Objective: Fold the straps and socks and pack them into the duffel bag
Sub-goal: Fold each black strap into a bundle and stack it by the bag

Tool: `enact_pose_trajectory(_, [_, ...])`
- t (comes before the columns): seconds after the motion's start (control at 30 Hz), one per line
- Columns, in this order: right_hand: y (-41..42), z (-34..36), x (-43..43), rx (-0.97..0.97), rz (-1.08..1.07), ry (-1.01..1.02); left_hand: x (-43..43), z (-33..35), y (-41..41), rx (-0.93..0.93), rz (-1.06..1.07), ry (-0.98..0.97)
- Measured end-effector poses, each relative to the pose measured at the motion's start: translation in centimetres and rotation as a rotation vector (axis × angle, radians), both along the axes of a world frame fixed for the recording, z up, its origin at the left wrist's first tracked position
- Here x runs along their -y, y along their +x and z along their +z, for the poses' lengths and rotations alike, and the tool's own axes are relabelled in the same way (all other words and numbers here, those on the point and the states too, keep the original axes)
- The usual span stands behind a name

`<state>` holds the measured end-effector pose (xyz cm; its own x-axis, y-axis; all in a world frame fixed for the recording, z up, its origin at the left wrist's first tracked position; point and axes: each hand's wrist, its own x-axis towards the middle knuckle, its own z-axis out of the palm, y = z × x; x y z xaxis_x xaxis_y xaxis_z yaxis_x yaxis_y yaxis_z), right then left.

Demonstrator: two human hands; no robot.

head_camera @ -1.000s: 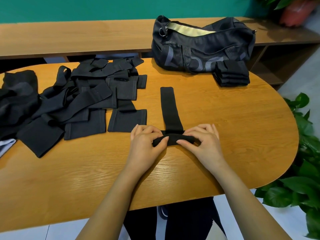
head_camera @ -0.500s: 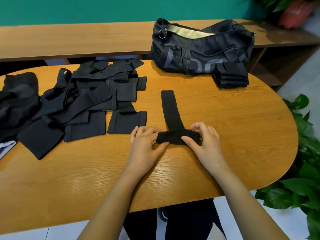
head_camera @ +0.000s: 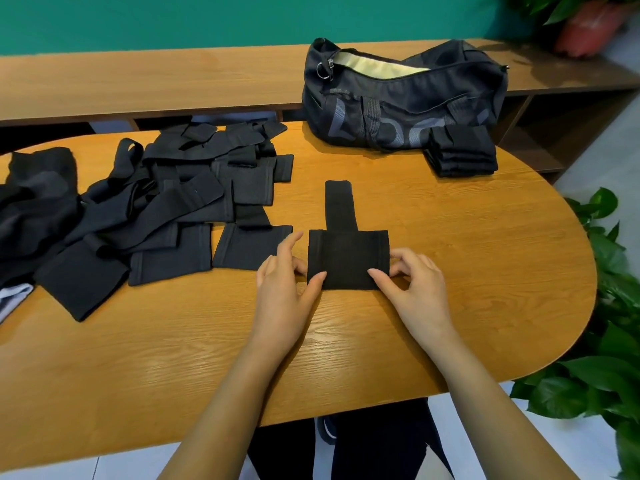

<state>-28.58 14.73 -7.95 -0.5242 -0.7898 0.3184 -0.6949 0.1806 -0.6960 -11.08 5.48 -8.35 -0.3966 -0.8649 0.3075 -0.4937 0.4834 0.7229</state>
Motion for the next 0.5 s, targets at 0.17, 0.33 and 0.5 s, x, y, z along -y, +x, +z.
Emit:
enact_pose_trajectory(0.17, [-0.09, -0.18, 0.23, 0.019, -0.01, 0.007, -0.12, 0.15, -0.14, 0.077, -0.003, -0.054])
enact_pose_trajectory(0.33, [-0.29, -0.12, -0.05, -0.129, 0.091, 0.04, -0.01, 0.27, 0.17, 0.116, -0.125, -0.105])
enact_pose_trajectory(0.5, [-0.06, -0.11, 0.01, -0.156, 0.177, 0.182, 0.02, -0.01, 0.19, 0.209, -0.165, -0.11])
